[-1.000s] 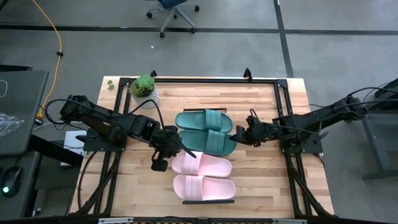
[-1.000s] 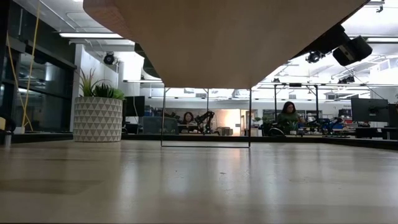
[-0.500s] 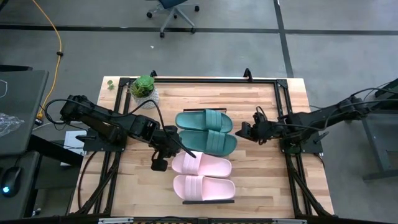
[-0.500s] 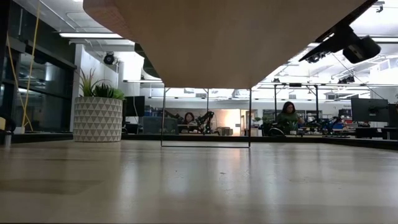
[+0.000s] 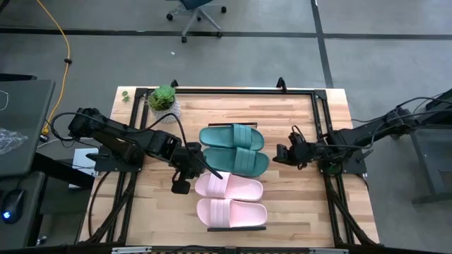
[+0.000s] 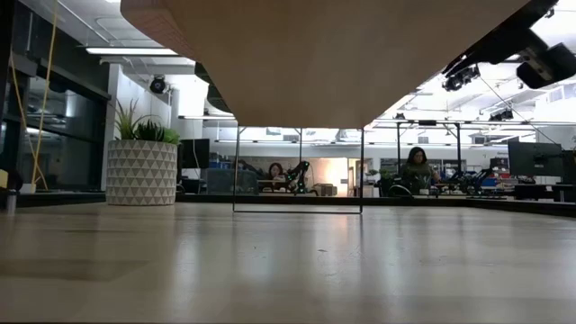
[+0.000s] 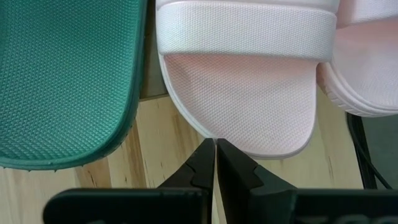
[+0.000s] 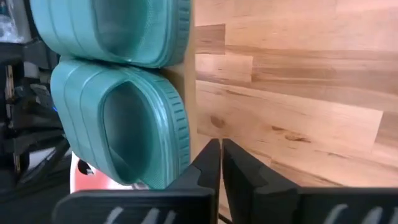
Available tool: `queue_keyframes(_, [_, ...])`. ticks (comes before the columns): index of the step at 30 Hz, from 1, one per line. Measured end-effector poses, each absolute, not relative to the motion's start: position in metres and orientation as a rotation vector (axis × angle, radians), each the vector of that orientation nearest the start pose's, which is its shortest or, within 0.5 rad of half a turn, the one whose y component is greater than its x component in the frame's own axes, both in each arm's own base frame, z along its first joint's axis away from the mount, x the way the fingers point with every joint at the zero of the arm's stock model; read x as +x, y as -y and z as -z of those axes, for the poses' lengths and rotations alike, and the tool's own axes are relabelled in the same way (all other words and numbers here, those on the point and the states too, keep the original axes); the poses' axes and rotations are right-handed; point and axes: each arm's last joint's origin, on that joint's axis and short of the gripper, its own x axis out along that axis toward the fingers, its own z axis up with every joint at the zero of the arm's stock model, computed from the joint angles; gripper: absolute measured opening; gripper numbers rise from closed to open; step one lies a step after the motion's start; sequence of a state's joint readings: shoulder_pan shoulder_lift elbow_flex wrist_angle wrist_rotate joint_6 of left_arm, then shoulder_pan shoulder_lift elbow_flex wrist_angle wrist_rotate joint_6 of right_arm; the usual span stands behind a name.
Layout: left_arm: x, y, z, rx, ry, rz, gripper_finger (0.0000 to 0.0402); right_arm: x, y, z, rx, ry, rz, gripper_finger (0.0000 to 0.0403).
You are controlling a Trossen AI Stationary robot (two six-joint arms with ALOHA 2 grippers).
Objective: Pick and place slides into the shelf
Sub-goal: Put the green slides on the shelf
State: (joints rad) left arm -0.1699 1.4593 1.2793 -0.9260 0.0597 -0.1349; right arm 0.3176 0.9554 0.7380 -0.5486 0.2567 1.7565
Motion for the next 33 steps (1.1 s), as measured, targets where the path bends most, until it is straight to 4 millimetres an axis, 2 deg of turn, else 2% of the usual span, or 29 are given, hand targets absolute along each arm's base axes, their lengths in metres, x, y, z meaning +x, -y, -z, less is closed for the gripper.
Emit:
queue_keyframes(10, [0.282,0.05,-0.295,-0.062,-1.116,0.129,0.0007,0.186,-0.057,-0.259,1.47,-0.517,0.571,0.0001])
queue_keyframes(17, [0.282,0.05,-0.295,-0.066,-1.11,0.128,0.0007,0.202,-0.063,-0.252,1.469,-0.542,0.521,0.0])
queue_keyframes(21, [0.282,0.05,-0.295,-0.068,-1.111,0.13,0.0007,0.197,-0.064,-0.252,1.455,-0.559,0.543,0.0])
queue_keyframes(25, [0.282,0.05,-0.295,-0.067,-1.111,0.131,0.0007,0.19,-0.061,-0.258,1.451,-0.484,0.568,0.0])
queue_keyframes(33, [0.282,0.05,-0.295,-0.064,-1.108,0.13,0.0007,0.193,-0.061,-0.261,1.458,-0.458,0.528,0.0])
